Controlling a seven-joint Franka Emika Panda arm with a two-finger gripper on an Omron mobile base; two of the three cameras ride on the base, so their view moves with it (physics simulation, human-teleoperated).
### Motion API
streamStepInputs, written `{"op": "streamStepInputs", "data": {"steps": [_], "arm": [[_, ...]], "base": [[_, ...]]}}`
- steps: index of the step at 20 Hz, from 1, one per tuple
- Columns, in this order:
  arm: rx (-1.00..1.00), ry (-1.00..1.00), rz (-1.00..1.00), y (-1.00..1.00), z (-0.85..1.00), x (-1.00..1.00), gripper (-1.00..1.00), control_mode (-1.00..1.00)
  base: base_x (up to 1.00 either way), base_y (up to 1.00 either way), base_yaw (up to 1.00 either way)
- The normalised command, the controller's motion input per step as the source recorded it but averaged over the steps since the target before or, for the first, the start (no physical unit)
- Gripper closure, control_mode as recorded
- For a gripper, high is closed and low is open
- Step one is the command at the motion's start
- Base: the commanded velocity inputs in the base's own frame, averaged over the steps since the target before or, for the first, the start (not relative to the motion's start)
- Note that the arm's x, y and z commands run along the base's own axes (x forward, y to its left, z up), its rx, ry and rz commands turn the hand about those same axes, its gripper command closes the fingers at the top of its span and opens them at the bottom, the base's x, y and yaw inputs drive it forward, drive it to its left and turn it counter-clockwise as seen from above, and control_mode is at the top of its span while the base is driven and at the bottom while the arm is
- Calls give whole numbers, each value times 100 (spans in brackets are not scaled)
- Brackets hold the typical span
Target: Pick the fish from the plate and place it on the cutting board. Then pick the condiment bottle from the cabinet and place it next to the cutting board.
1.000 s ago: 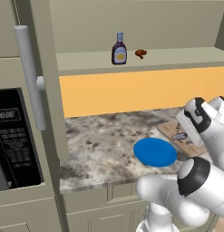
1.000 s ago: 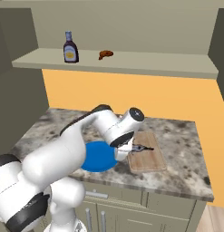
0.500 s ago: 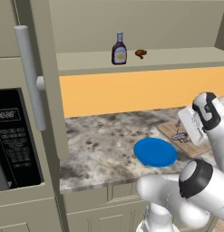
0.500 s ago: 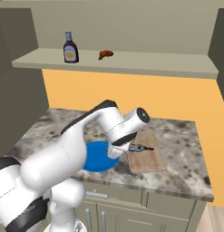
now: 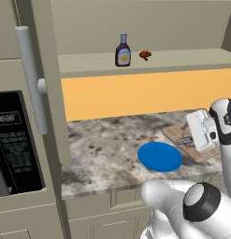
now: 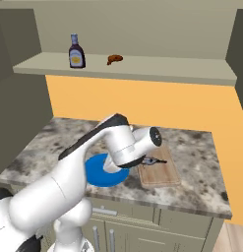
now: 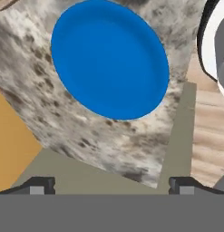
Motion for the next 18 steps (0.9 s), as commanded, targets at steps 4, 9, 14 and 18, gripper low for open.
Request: {"op": "streamStepInputs", "data": {"steps": [4, 9, 14, 18], "arm": [[18, 0, -15, 47, 22, -29, -100, -100], [18, 0, -12, 46, 21, -34, -100, -100], [16, 0, -10, 39, 16, -21, -100, -100], [14, 0, -7, 31, 12, -11, -100, -100]], "base": [[0, 0, 0], [0, 0, 0], [0, 0, 0], [0, 0, 0]]}}
